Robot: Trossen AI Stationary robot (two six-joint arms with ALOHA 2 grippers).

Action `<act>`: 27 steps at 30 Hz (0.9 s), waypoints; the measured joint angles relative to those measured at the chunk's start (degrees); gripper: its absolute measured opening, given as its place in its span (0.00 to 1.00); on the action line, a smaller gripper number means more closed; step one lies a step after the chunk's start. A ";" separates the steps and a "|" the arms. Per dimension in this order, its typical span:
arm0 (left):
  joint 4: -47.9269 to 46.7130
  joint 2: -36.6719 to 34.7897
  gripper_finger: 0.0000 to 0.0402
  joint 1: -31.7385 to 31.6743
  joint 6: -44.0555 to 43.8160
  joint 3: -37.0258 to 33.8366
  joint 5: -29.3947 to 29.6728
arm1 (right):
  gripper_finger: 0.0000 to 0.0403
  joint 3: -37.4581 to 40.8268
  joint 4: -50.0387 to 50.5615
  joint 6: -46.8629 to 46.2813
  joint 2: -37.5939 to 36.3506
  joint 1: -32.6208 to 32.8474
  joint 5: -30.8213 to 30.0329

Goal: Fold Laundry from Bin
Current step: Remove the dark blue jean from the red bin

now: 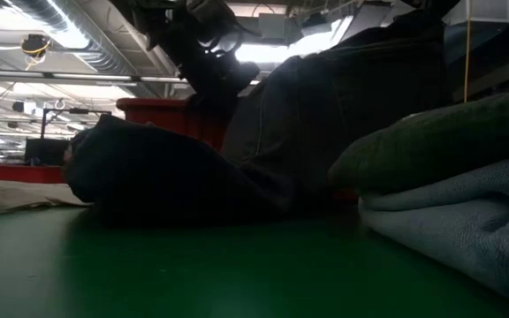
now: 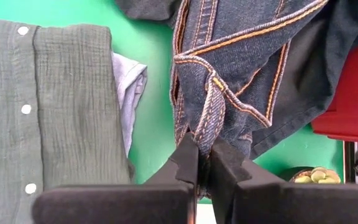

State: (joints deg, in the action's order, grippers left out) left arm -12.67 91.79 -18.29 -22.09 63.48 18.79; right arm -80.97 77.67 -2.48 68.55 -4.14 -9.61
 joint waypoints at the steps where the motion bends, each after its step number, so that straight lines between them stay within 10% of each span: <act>1: -0.05 -0.33 0.02 0.44 0.24 0.00 0.00 | 0.05 0.00 0.02 0.00 0.00 0.00 -0.06; 27: -9.49 -28.98 0.00 20.99 5.93 0.00 0.00 | 0.05 -2.52 -18.88 11.90 -0.08 -0.13 -13.95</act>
State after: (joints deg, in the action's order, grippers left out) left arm -22.15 62.81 2.69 -16.16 63.48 18.78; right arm -83.48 58.79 9.42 68.48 -4.27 -23.56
